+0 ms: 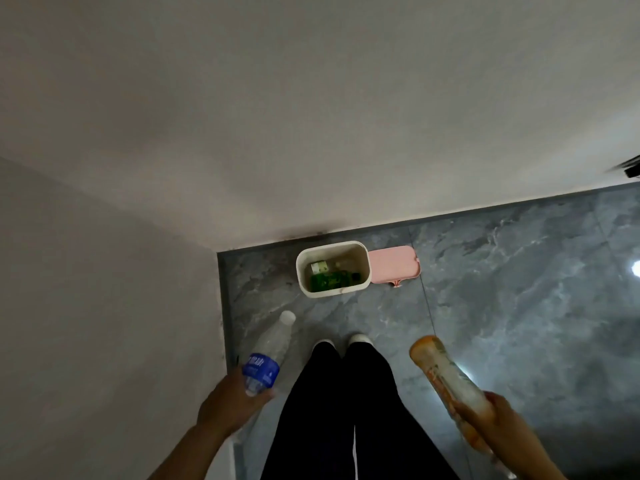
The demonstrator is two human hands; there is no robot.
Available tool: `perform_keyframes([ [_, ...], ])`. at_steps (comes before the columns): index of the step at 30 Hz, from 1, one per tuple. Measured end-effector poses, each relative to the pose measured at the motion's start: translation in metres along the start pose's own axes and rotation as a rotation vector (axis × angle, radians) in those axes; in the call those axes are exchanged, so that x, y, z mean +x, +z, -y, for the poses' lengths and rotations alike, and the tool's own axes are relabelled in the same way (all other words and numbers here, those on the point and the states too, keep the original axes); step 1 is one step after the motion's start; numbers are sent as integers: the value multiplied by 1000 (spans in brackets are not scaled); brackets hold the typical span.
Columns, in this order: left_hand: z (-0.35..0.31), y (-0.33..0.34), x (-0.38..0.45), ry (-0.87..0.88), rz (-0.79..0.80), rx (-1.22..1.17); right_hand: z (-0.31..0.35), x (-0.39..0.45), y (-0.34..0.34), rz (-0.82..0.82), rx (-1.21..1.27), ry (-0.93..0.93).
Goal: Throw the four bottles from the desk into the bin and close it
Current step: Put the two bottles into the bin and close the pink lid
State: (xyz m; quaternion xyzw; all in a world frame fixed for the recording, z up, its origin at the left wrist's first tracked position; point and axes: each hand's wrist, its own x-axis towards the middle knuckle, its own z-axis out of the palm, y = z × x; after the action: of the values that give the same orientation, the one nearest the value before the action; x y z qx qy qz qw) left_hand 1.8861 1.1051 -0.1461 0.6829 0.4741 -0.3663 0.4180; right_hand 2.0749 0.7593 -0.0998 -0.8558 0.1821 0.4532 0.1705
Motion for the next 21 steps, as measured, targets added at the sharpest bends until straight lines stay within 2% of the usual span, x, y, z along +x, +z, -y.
perform_keyframes([
  [5,-57,10,90,98,-104,239,52,72,16,61,-60,-94],
  [10,-107,34,200,212,-119,449,90,162,47,114,-88,-256],
  [13,-131,48,267,302,-199,675,110,213,68,163,-159,-337],
  [16,-145,62,339,414,-255,857,122,259,90,195,-242,-434],
  [21,-153,101,428,518,-308,963,135,305,121,256,-365,-522],
])
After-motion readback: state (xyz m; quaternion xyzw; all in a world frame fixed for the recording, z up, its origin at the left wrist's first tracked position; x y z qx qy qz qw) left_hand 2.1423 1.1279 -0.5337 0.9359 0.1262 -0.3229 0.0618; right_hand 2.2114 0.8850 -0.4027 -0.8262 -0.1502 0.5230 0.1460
